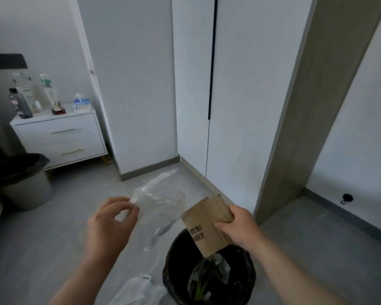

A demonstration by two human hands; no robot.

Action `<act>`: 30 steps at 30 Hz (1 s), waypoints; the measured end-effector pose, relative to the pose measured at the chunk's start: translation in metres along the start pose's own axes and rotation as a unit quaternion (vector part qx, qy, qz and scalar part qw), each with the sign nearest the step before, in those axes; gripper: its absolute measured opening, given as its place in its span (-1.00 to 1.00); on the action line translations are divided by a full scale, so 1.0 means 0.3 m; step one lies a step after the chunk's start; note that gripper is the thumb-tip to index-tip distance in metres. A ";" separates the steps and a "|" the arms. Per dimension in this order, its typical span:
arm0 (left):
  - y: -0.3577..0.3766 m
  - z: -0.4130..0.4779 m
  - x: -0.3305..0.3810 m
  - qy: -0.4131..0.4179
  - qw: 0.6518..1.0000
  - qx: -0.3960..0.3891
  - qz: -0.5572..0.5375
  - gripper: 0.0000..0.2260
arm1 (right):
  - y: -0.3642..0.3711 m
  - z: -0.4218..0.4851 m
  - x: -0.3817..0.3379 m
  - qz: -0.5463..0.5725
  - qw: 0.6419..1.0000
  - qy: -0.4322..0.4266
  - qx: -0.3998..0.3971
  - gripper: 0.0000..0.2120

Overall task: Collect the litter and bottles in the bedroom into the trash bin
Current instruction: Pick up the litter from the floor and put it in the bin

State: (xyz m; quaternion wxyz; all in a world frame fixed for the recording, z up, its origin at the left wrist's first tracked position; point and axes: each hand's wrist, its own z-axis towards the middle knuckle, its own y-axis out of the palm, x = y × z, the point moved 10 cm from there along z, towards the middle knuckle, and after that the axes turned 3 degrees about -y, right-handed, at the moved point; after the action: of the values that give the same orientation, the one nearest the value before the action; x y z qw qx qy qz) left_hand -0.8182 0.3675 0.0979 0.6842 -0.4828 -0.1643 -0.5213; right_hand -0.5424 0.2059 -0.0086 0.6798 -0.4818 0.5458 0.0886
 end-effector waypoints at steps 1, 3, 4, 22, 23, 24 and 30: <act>0.048 -0.010 -0.012 -0.038 0.999 0.007 -0.033 -0.89 | -0.033 -0.003 0.036 0.014 1.000 0.011 0.018 -0.86; 0.165 -0.050 -0.058 -0.127 0.987 0.003 -0.102 -0.86 | -0.090 -0.016 0.095 0.034 0.998 0.030 0.051 -0.88; 0.223 -0.081 -0.086 -0.173 0.976 0.002 -0.130 -0.86 | -0.112 -0.022 0.119 0.042 0.996 0.039 0.068 -0.89; 0.689 -0.473 -0.457 -0.445 0.888 -0.116 0.003 -0.68 | -0.166 -0.020 0.224 -0.051 0.983 0.102 0.146 -0.93; 0.694 -0.458 -0.452 -0.437 0.891 -0.122 0.000 -0.68 | -0.163 -0.017 0.205 -0.044 0.985 0.091 0.141 -0.93; 0.705 -0.439 -0.437 -0.417 0.897 -0.149 0.006 -0.68 | -0.156 -0.009 0.186 -0.033 0.988 0.078 0.131 -0.93; 0.705 -0.399 -0.373 -0.117 0.914 -0.347 0.172 -0.09 | -0.006 0.042 0.131 0.014 0.999 0.027 0.008 -0.87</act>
State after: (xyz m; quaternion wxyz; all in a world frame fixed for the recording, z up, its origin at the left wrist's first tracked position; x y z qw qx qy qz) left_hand -0.7122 0.3280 -0.1444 0.5288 -0.7681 0.0340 -0.3594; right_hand -0.5176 0.1985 -0.0408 0.6669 -0.4709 0.5718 0.0810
